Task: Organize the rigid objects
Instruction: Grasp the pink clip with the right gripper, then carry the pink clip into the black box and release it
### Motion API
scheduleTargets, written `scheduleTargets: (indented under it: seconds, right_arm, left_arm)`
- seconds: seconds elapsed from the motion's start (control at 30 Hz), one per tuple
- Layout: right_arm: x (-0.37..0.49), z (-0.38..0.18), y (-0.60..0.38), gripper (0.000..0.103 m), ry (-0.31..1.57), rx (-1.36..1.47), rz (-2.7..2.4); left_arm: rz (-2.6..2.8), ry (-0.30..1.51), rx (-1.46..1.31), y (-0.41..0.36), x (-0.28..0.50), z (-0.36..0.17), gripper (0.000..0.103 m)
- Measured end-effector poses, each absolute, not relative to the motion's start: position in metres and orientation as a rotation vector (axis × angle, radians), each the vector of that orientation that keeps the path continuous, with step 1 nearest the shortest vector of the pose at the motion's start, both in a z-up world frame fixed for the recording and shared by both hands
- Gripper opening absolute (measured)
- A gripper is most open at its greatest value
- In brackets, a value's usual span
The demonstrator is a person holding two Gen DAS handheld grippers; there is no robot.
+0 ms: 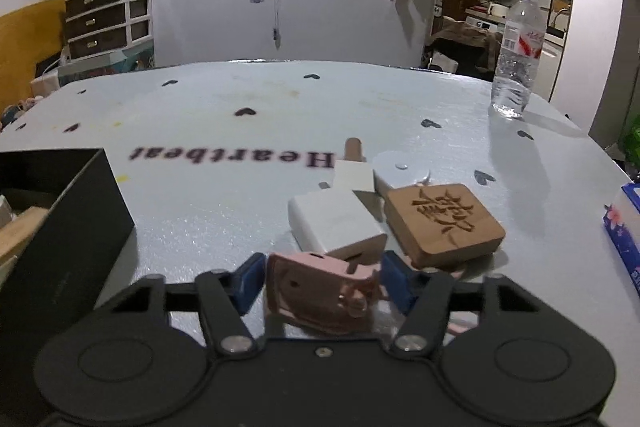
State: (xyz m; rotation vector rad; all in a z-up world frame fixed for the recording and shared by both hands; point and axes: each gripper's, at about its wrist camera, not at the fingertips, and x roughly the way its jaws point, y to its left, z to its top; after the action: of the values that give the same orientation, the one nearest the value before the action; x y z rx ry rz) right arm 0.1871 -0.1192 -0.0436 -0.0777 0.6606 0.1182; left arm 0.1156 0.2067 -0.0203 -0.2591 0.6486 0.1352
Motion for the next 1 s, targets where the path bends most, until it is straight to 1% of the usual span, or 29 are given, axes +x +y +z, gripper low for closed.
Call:
scheduleTargets:
  seconds: [0.07,0.23,0.47,0.6,0.73,1.0]
  right_arm:
    - [0.184,-0.042,-0.118,0.060,0.656,-0.103,0.130]
    - [0.176,-0.019,-0.125,0.059,0.624,-0.063,0.208]
    - [0.158,0.040,-0.108,0.059,0.433,-0.089,0.418]
    - [0.154,0.056,-0.076,0.059,0.391,-0.120,0.611]
    - [0.149,0.058,-0.036,0.059,0.388,-0.170,0.794]
    - [0.152,0.037,0.029,0.059,0.507,-0.240,0.972]
  left_arm:
    - [0.135,0.649,-0.259,0.207,0.116,-0.020,0.006]
    - [0.135,0.649,-0.260,0.207,0.116,-0.021,0.006]
    - [0.135,0.647,-0.263,0.209,0.115,-0.021,0.006]
    - [0.135,0.648,-0.262,0.209,0.115,-0.021,0.006]
    - [0.135,0.647,-0.265,0.209,0.114,-0.022,0.006]
    - [0.133,0.643,-0.272,0.210,0.112,-0.023,0.006]
